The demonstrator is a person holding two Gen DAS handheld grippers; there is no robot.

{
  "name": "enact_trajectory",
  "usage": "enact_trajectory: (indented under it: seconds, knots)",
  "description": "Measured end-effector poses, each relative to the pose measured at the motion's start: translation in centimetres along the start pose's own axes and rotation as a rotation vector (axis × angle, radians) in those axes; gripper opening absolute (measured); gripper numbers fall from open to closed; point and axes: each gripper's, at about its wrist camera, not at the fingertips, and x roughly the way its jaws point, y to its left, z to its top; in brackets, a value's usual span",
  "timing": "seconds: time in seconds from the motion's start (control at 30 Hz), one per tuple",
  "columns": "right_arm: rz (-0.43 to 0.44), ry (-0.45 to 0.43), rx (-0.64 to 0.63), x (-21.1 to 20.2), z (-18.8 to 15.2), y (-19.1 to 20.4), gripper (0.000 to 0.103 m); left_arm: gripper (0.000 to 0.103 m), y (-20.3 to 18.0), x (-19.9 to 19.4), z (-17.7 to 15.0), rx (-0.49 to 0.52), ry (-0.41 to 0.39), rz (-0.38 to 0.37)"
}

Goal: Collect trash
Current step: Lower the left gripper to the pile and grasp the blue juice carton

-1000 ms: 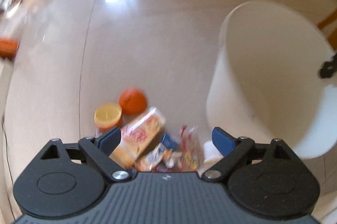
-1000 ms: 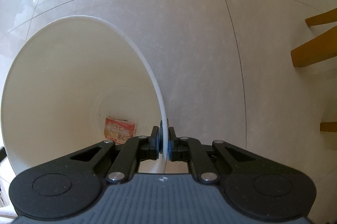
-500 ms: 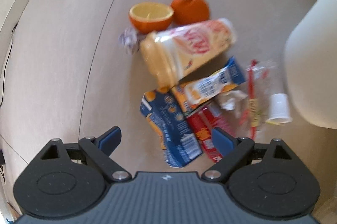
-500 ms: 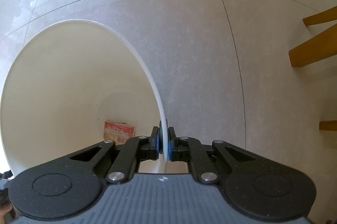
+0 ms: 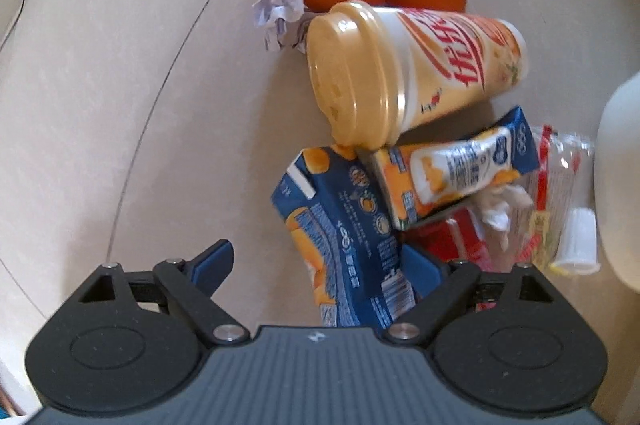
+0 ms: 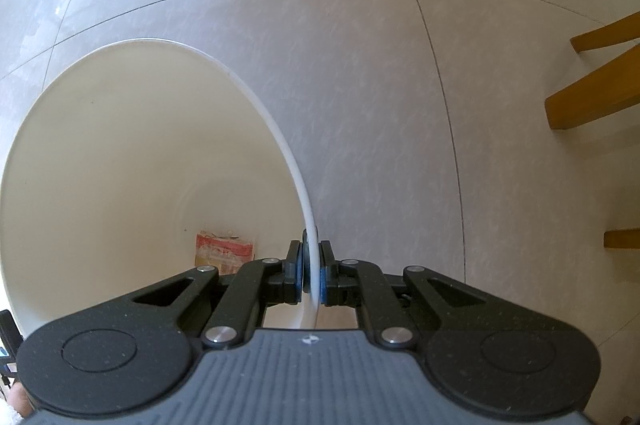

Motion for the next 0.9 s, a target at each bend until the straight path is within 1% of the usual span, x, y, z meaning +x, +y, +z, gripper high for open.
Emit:
enact_trajectory:
  seconds: [0.07, 0.17, 0.27, 0.33, 0.43, 0.5, 0.6, 0.7, 0.73, 0.83, 0.9]
  knots:
    - [-0.001, -0.002, -0.003, 0.0, 0.0, 0.0, 0.01, 0.09, 0.2, 0.7, -0.1, -0.025, 0.009, -0.006]
    - [-0.004, -0.004, -0.001, 0.0, -0.1, 0.1, 0.01, 0.08, 0.6, 1.9, -0.1, -0.056, 0.042, 0.0]
    - [-0.008, -0.007, -0.003, 0.0, -0.1, 0.2, 0.01, 0.076, 1.3, 3.0, -0.3, -0.111, 0.065, -0.02]
    - [-0.008, -0.007, 0.0, 0.0, -0.1, 0.3, 0.01, 0.071, 1.8, 3.3, -0.5, -0.157, 0.07, -0.039]
    - [-0.009, -0.009, -0.001, 0.0, -0.2, 0.3, 0.01, 0.066, 2.6, 3.8, -0.8, -0.214, 0.088, -0.052]
    - [-0.011, -0.01, -0.003, 0.0, -0.2, 0.4, 0.01, 0.066, 2.6, 4.0, -0.8, -0.234, 0.093, -0.046]
    - [-0.011, -0.012, -0.003, 0.0, -0.2, 0.4, 0.01, 0.065, 2.6, 3.8, -1.4, -0.226, 0.083, -0.039]
    - [-0.012, -0.013, -0.004, 0.0, -0.3, 0.4, 0.01, 0.064, 2.1, 3.3, -1.7, -0.201, 0.075, -0.012]
    - [-0.013, -0.014, -0.006, 0.0, -0.3, 0.4, 0.01, 0.064, 1.5, 3.1, -1.3, -0.196, 0.076, -0.005]
    - [-0.012, -0.015, -0.003, 0.0, -0.3, 0.3, 0.01, 0.064, 1.4, 2.1, -1.0, -0.167, 0.077, 0.008]
    - [-0.015, -0.016, -0.008, 0.0, -0.3, 0.4, 0.01, 0.064, 1.0, 1.3, -0.7, -0.13, 0.086, 0.026]
